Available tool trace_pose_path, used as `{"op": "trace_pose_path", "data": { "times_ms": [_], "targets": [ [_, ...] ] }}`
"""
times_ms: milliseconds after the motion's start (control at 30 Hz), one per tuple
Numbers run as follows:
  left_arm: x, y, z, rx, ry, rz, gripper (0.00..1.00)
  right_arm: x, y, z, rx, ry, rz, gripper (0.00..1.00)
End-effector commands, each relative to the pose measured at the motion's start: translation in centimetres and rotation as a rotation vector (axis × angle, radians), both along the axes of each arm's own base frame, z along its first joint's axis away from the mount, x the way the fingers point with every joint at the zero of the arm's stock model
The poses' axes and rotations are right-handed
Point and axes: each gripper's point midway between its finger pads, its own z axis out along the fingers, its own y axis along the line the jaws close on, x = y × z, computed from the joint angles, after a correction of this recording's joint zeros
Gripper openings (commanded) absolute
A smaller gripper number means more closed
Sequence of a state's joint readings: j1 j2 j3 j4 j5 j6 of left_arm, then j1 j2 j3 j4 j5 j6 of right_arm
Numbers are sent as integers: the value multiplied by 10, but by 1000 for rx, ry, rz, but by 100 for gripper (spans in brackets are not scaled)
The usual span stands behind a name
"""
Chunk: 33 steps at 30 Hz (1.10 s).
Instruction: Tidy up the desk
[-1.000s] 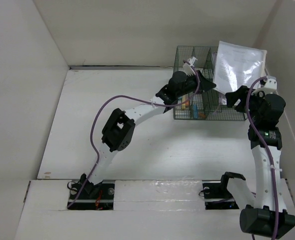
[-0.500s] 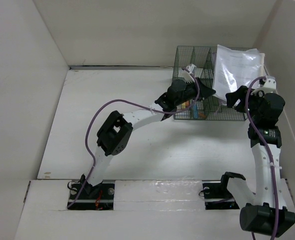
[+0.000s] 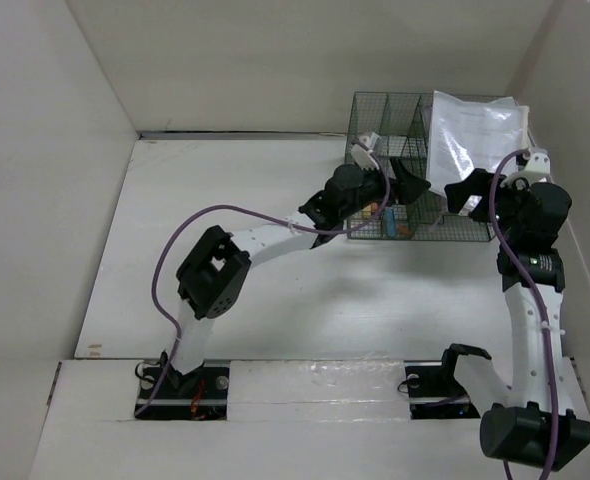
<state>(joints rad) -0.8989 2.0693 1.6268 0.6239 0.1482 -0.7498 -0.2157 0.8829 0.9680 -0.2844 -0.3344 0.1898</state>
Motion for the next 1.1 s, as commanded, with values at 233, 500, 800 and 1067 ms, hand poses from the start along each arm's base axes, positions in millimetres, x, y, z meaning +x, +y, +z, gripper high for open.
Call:
{"op": "trace_pose_path", "data": {
  "times_ms": [233,500,800,1067],
  "targets": [
    [13,106,89,78,-217,344,93,-21,19,76,-31,-213,87,100],
    [-3,170,68,148,-206,496,98,-39,62,91,-1,-306,278,100],
    [-15,229,47,236,-128,661,86,-42,108,78,-6,-294,481,100],
    [-72,282,65,120,-144,620,99,-101,200,63,28,-309,977,100]
  ]
}}
